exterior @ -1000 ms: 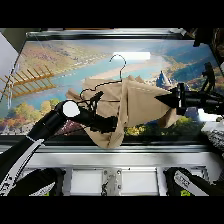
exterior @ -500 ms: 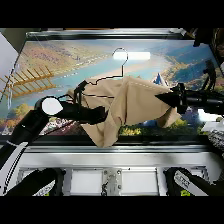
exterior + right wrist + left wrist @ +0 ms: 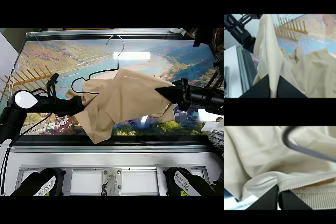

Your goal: Fold the clothes and pants, and hang the long-sleeved shirts on hangers.

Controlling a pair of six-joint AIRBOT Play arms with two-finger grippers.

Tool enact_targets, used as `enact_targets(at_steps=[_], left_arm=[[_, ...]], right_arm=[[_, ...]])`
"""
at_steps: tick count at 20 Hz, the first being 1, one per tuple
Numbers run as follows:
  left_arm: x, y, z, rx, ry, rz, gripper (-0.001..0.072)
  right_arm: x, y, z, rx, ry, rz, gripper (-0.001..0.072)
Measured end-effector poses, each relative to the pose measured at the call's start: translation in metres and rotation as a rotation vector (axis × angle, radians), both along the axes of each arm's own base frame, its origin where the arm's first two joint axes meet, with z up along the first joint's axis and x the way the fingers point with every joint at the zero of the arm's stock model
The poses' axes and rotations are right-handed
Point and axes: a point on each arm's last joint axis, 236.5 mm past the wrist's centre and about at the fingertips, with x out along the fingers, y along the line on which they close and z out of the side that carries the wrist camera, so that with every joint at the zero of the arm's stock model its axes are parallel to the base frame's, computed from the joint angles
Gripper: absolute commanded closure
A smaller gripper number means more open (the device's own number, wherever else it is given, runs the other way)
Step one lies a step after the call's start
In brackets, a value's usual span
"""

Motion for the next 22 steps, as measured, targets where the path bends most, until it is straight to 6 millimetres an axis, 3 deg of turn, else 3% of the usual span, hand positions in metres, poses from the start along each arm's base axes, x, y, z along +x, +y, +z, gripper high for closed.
enact_targets(at_steps=[5, 13, 22], left_arm=[[0.016, 0.036, -0.001, 0.025, -0.031, 0.067, 0.0696], [0.025, 0.067, -0.001, 0.045, -0.051, 0.114, 0.0696], [0.019, 0.051, -0.002, 0.057, -0.067, 0.041, 0.0696]], right_arm=[[-0.008, 0.019, 0.007, 0.015, 0.021, 0.032, 0.0699], [-0.014, 0.028, 0.003, -0.002, 0.053, 0.053, 0.0699], [-0.019, 0.030, 0.032, 0.080, -0.002, 0.048, 0.0699]])
